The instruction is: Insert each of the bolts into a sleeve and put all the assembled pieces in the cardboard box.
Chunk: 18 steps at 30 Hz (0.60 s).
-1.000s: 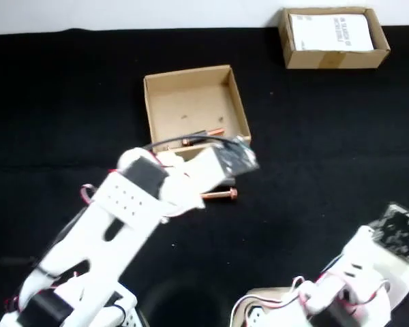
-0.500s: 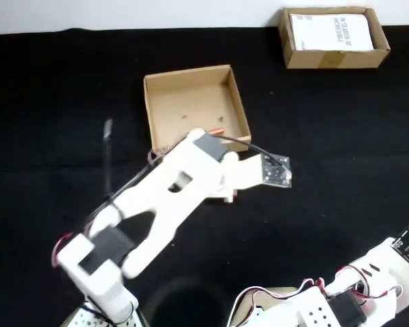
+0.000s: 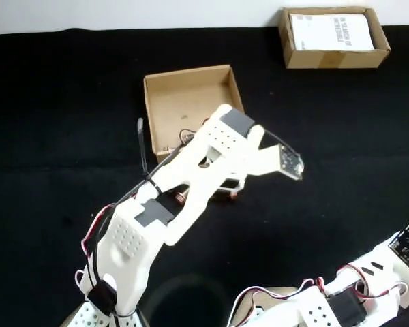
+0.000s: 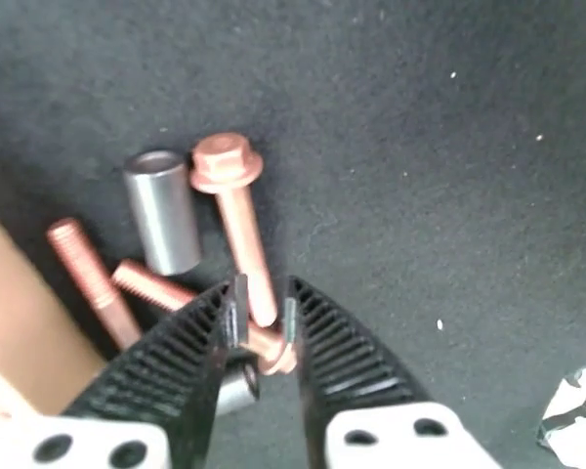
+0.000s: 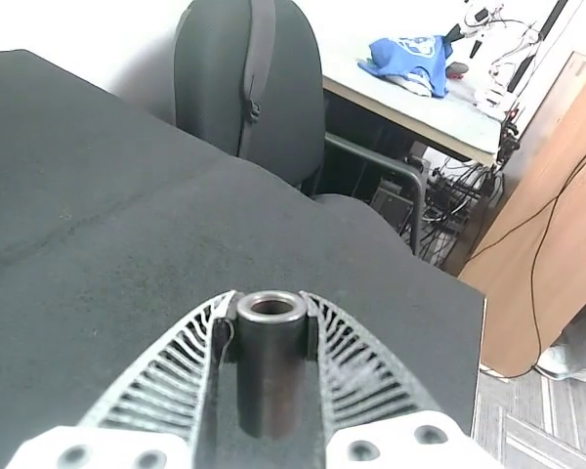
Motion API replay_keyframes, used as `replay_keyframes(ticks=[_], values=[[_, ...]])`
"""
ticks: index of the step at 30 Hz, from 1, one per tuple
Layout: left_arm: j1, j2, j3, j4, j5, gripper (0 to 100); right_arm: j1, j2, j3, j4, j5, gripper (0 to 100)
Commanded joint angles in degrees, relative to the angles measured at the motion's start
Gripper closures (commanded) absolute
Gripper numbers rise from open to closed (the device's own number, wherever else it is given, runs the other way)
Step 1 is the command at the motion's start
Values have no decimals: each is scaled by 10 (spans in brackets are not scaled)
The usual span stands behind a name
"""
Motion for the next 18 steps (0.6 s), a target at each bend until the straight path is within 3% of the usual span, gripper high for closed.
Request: replay_keyframes(ticks=[1, 18], values=[[11, 0, -25, 7, -4, 915, -16, -8, 64, -19, 8, 991], [10, 65, -28, -61, -5, 915, -17, -8, 60, -19, 8, 991]])
